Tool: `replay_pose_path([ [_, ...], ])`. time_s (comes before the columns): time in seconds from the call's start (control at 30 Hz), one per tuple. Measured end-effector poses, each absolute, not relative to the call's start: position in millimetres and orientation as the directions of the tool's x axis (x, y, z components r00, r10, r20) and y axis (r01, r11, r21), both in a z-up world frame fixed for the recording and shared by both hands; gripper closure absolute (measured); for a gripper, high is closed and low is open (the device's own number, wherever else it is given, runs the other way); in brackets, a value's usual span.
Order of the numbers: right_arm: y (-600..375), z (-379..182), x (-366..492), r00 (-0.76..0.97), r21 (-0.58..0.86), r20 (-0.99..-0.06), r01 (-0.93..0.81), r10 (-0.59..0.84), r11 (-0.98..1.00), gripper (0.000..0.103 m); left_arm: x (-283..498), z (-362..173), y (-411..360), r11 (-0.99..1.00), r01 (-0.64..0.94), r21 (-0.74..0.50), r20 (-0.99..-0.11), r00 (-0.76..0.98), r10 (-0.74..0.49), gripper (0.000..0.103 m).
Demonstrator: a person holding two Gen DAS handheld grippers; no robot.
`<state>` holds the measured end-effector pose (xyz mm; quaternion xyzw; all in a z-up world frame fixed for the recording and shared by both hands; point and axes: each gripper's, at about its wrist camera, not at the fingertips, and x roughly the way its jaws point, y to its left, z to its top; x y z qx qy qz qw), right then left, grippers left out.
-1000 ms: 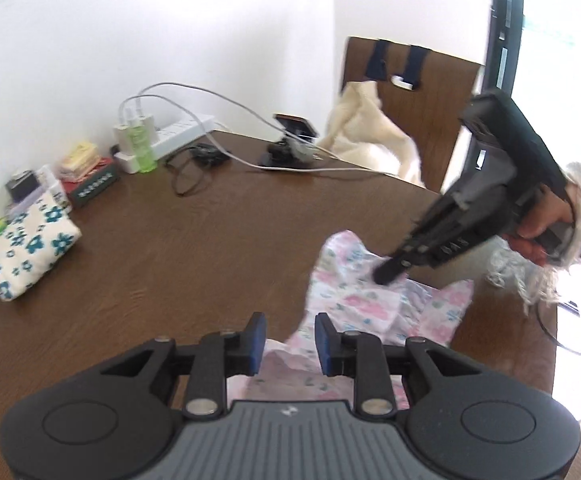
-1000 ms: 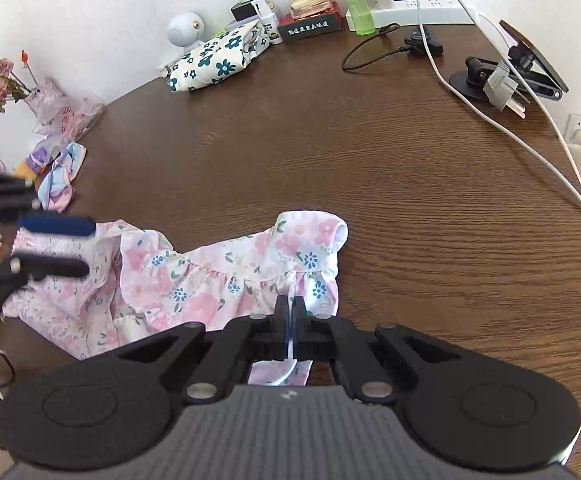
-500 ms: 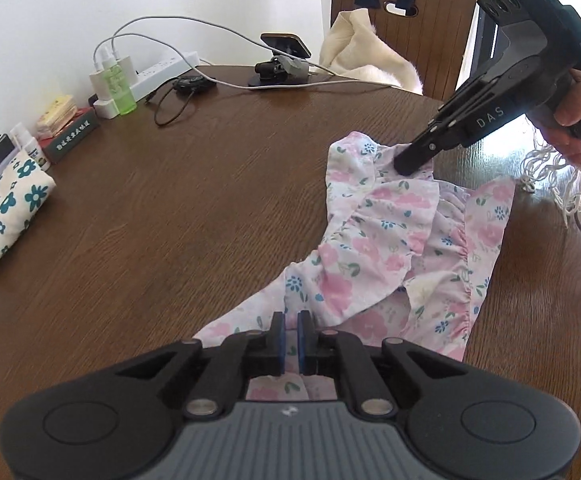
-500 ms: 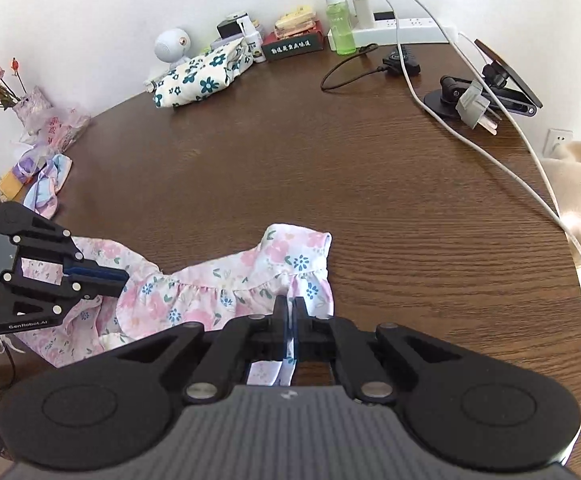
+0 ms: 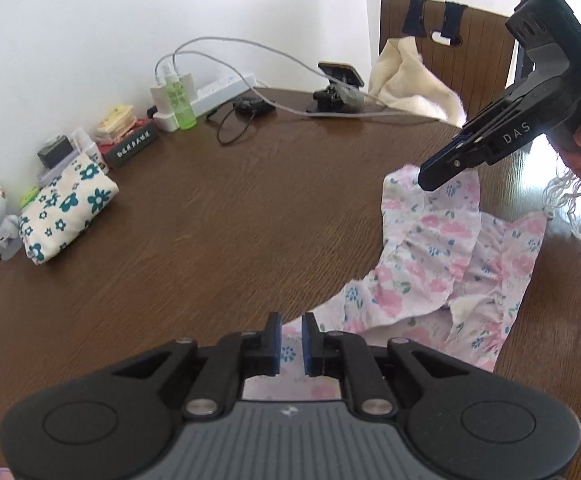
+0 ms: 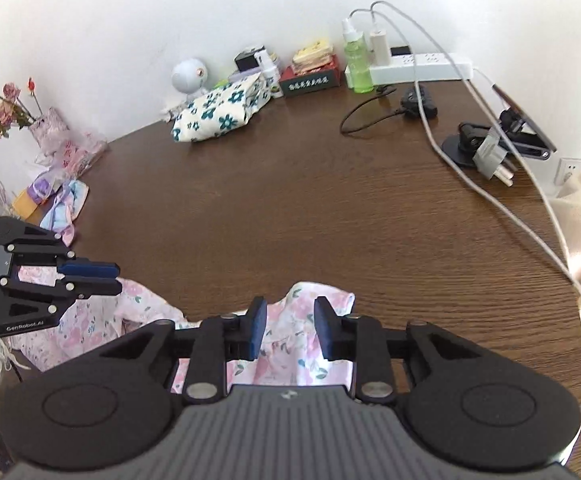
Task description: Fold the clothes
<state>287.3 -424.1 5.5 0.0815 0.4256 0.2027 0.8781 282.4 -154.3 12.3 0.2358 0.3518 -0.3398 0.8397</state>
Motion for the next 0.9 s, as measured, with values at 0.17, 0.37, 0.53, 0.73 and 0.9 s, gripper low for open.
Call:
replay_pose_path([
  [0.17, -415.5, -13.5, 280.9, 0.545, 0.274, -0.737, -0.301, 0.401, 0.913, 0.088, 285.5, 0.4, -151.3, 0.672, 0.724, 0.157, -0.770, 0.516, -0.375, 0.095],
  [0.37, -415.2, -14.1, 271.4, 0.572, 0.266, -0.717, -0.304, 0.399, 0.915, 0.088, 286.4, -7.6, -147.7, 0.692, 0.705, 0.157, -0.778, 0.520, -0.353, 0.093],
  [0.53, -434.0, 16.2, 243.6, 0.656, 0.386, -0.598, -0.269, 0.461, 0.882, 0.069, 267.6, 19.7, -144.7, 0.714, 0.683, 0.158, -0.712, 0.579, -0.397, 0.082],
  [0.73, -456.2, 28.9, 186.0, 0.708, 0.484, -0.556, -0.151, 0.436, 0.862, 0.026, 226.0, 40.1, -149.8, 0.729, 0.666, 0.160, -0.654, 0.624, -0.426, 0.040],
  [0.9, -459.0, 11.5, 149.1, 0.713, 0.542, -0.577, -0.031, 0.399, 0.840, 0.001, 193.2, 38.2, -155.6, 0.774, 0.626, 0.096, -0.630, 0.640, -0.440, 0.015],
])
